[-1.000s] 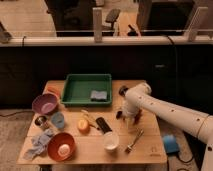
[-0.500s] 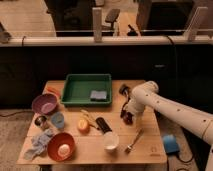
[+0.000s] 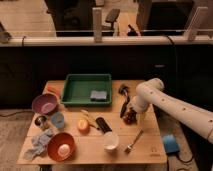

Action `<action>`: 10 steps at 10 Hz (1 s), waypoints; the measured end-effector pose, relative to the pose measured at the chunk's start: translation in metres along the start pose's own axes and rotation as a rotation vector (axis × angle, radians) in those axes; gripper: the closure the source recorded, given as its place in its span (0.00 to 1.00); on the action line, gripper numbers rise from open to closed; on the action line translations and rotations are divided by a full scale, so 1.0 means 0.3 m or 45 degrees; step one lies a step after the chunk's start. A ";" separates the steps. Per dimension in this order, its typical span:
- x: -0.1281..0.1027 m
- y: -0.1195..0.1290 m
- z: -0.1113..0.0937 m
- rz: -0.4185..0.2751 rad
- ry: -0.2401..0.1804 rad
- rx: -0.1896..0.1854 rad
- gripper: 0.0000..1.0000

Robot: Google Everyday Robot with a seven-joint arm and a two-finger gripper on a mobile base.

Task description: Place grapes in red bowl

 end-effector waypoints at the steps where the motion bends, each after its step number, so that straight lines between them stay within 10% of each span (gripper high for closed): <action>1: 0.010 0.000 0.003 -0.004 0.001 -0.008 0.20; 5: 0.045 -0.002 0.047 -0.018 0.005 -0.040 0.21; 10: 0.038 0.000 0.107 -0.044 -0.032 -0.053 0.70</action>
